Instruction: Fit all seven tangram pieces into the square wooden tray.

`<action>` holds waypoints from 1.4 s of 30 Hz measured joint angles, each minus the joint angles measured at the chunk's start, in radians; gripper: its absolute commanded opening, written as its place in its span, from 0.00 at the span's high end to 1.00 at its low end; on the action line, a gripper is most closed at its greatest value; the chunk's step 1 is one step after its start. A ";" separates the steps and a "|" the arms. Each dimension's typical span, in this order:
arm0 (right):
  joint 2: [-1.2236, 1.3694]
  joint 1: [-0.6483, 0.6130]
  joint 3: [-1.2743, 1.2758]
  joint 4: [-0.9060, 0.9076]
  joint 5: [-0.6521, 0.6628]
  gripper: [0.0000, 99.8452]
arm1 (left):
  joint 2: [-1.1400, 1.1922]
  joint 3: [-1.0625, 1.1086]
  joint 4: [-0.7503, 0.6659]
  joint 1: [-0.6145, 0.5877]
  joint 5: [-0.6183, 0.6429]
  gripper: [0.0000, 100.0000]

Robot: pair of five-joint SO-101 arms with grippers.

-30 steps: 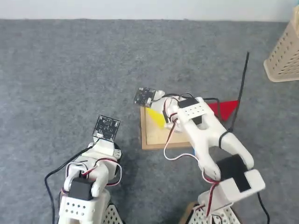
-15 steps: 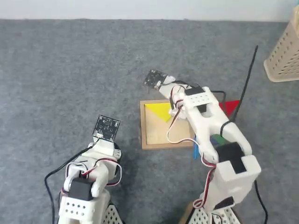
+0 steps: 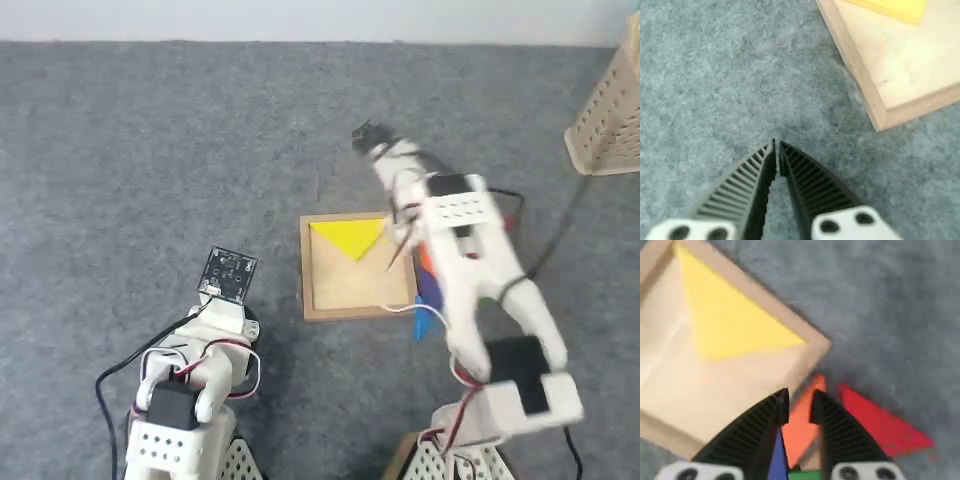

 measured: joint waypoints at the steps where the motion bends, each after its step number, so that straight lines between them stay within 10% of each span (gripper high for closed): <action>1: -0.028 0.029 0.000 0.005 -0.048 0.96 | 0.000 0.000 0.000 0.000 0.000 0.99; 8: -0.057 0.256 0.000 0.012 -0.427 0.80 | 0.000 0.000 0.000 0.000 0.000 0.99; 18: 0.127 0.270 -0.103 0.014 -0.925 0.79 | 0.000 0.000 0.000 0.000 0.000 0.99; 35: 0.546 0.244 -0.526 0.253 -0.948 0.70 | 0.000 0.000 0.000 0.000 0.000 0.99; 42: 0.660 0.264 -0.689 0.414 -0.756 0.70 | 0.000 0.000 0.000 0.000 0.000 0.99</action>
